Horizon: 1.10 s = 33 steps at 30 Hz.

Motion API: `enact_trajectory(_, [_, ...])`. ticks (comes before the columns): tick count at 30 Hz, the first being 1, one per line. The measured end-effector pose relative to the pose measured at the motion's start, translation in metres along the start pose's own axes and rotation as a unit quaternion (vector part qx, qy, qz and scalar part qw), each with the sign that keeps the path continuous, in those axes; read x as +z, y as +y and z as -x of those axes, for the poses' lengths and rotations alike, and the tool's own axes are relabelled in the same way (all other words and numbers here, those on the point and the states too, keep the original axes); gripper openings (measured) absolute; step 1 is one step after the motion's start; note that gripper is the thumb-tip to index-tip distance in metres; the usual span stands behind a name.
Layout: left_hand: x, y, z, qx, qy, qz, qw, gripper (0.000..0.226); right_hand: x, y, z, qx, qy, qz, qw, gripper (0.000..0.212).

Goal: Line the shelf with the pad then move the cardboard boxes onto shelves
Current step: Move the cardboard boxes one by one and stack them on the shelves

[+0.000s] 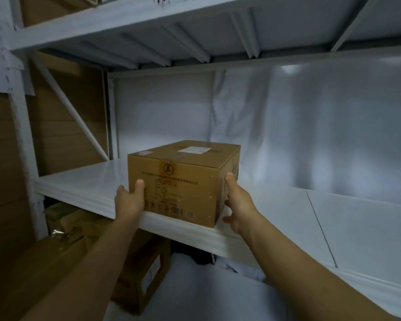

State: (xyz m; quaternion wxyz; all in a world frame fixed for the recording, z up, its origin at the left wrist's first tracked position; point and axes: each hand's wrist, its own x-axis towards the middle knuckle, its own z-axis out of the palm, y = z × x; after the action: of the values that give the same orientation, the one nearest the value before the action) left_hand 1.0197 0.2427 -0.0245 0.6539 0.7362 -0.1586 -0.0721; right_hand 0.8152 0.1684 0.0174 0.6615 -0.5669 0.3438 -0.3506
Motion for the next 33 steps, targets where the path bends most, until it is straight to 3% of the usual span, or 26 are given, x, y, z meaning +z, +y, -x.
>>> enact_trajectory(4, [0.002, 0.009, -0.033, 0.017, -0.045, 0.044, 0.998, 0.071, 0.015, -0.007, -0.014, 0.022, -0.002, -0.041, 0.999, 0.039])
enact_trajectory(8, [0.003, 0.011, -0.042, 0.023, -0.081, 0.104, 0.991, 0.063, 0.016, -0.003, -0.023, 0.028, -0.003, -0.048, 0.998, 0.047])
enact_trajectory(11, [-0.002, 0.011, -0.039, 0.016, -0.099, 0.154, 0.983, 0.073, 0.014, -0.002, -0.023, 0.016, 0.009, -0.031, 0.999, 0.054])
enact_trajectory(16, [-0.022, 0.014, -0.015, -0.094, -0.093, 0.236, 0.963, 0.095, -0.003, -0.002, -0.008, 0.024, 0.031, -0.044, 0.998, 0.063])
enact_trajectory(21, [-0.049, 0.019, 0.025, -0.107, -0.086, 0.260, 0.956, 0.061, -0.025, 0.003, 0.017, 0.034, 0.018, -0.082, 0.996, 0.071])
enact_trajectory(28, [-0.083, 0.020, 0.092, -0.190, -0.209, 0.270, 0.920, 0.057, -0.055, 0.003, 0.085, 0.093, -0.016, -0.041, 0.995, 0.058])
enact_trajectory(33, [-0.105, 0.004, 0.139, -0.185, -0.247, 0.267, 0.913, 0.066, -0.075, 0.014, 0.118, 0.149, -0.034, -0.041, 0.987, 0.060])
